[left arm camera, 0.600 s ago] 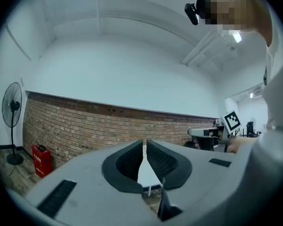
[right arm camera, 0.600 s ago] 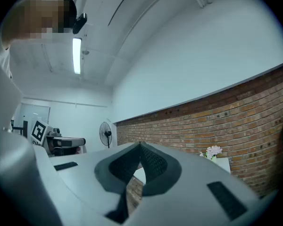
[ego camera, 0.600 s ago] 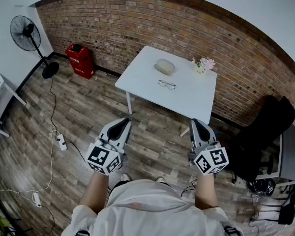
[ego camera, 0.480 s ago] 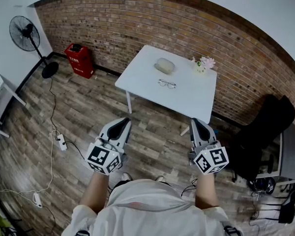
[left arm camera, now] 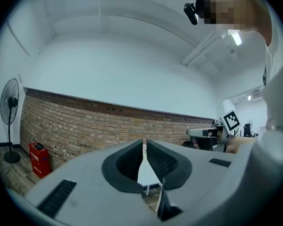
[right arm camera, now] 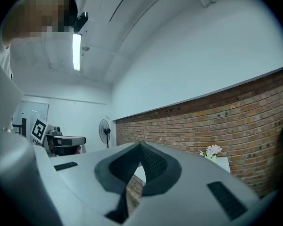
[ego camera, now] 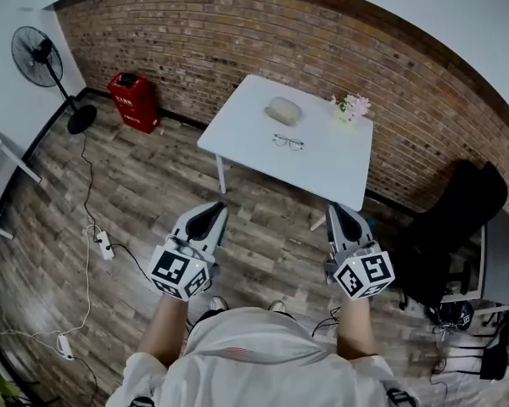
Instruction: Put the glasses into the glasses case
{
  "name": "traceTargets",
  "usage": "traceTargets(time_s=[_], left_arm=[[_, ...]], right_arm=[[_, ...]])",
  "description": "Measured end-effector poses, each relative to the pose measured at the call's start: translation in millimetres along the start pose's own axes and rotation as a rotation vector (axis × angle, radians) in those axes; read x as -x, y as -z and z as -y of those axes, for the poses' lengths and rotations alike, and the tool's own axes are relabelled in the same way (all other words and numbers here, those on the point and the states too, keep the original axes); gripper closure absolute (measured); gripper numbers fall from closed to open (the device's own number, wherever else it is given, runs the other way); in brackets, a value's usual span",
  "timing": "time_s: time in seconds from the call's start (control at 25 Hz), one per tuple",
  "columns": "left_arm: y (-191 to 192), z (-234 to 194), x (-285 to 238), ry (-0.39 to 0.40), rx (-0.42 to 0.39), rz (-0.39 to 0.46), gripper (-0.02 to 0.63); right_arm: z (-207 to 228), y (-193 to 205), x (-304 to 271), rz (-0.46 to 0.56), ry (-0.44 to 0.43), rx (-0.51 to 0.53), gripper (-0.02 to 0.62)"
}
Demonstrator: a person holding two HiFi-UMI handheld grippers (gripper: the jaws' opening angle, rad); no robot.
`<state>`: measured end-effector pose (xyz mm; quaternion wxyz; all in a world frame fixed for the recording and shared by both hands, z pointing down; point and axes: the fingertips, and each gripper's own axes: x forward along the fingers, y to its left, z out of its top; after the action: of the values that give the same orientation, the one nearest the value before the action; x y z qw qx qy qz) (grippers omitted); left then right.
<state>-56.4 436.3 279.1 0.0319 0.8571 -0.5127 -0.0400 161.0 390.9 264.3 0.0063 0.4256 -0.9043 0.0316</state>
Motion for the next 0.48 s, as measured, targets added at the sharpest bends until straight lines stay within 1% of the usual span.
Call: traceTargets(time_s=[0.24,0.36,0.48], left_arm=[[1.1,-16.9,11.0,0.005,0.008,-0.003,0.571],[3.0,-32.0,20.9,0.012,0.008,-0.008,0.571],[12.8,-47.1,36.7,0.029,0.014,-0.027,0.571]], right_arm=[[-12.2,-0.4,-9.2,0.012,0.019,-0.023,0.545],[-26.8,3.7,-20.8,0.005,0.020,-0.013,0.545],[-47.0,14.7,-30.0,-0.005,0.025,-0.013,0.545]])
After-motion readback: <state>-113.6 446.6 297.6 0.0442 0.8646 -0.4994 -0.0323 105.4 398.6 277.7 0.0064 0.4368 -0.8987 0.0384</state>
